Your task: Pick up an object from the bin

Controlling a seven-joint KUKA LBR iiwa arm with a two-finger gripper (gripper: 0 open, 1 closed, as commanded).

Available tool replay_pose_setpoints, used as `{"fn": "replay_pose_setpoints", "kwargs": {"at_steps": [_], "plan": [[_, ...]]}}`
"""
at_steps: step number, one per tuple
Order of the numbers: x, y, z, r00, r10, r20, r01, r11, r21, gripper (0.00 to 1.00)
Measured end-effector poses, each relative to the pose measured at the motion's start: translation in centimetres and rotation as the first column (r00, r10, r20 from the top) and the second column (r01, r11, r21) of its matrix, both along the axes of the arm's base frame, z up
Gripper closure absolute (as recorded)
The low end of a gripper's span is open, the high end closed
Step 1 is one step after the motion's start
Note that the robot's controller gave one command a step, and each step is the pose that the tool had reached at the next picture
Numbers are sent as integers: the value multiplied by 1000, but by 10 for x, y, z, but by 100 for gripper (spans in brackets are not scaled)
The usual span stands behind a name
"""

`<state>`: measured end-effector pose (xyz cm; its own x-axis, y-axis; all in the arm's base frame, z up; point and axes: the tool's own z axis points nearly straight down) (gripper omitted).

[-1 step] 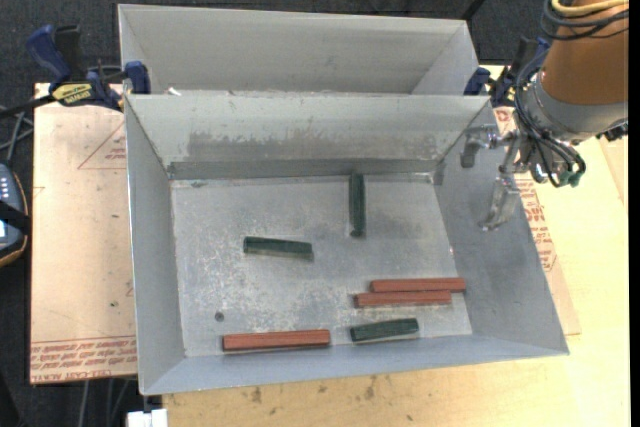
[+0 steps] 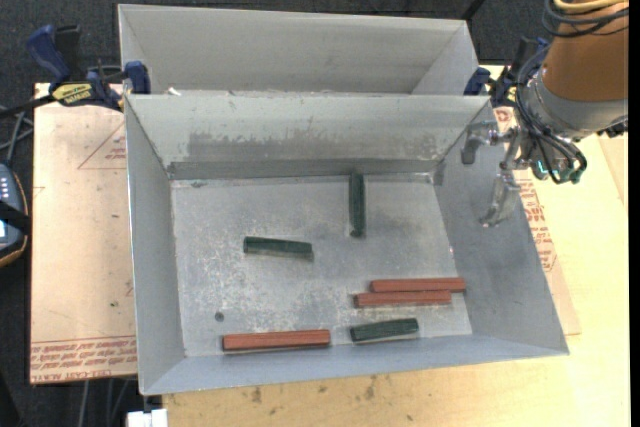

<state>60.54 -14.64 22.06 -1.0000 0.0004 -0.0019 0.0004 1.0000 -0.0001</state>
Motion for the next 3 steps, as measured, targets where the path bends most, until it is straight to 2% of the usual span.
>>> {"fn": "replay_pose_setpoints", "kwargs": {"at_steps": [1,2,3], "plan": [[-54,13,-36,998,60,3,-60,998,0,0],[-48,24,-82,1000,12,0,-12,1000,0,0],[-86,19,-147,998,70,3,-70,998,0,100]]}}
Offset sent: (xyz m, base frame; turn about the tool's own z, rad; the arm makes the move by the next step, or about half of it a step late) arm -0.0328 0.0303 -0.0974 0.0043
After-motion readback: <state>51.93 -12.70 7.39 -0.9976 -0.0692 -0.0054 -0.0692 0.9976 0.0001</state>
